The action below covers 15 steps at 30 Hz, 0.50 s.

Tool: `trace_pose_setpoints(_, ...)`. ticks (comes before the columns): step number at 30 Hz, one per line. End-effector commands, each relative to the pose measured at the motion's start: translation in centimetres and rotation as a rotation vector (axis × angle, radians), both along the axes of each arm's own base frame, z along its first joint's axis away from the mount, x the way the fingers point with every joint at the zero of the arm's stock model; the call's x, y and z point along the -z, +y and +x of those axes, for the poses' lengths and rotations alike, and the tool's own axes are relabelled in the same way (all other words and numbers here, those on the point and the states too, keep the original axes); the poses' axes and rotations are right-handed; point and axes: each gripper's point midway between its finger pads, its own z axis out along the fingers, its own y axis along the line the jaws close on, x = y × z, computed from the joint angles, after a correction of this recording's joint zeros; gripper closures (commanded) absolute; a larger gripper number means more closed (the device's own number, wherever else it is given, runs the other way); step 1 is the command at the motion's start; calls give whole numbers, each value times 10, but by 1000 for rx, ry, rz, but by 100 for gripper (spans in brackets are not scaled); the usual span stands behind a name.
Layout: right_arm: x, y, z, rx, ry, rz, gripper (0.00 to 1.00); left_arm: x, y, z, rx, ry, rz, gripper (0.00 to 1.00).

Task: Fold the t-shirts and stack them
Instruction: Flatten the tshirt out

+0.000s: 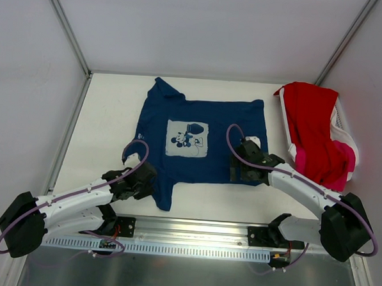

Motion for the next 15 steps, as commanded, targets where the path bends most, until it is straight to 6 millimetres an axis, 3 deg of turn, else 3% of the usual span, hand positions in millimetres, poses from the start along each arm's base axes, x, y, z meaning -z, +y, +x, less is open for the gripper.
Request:
trace_pose_setpoints(1,-9,3,2,15,-15,5,1,2,1,-3,19,1,10,100)
trace_pose_setpoints(6,-14,-6,-8,83,-37,21,1,-17,-13,1,72,-34,-52,100)
trace_pose_setpoints(10,-10,-11,-22,274,-75,147,1,-33,-15,8,93,-95,-67,100)
trace_pose_setpoints(15,0,-38,-37,493,-141,184,1,-36,-11,11,93,-118,-48,100)
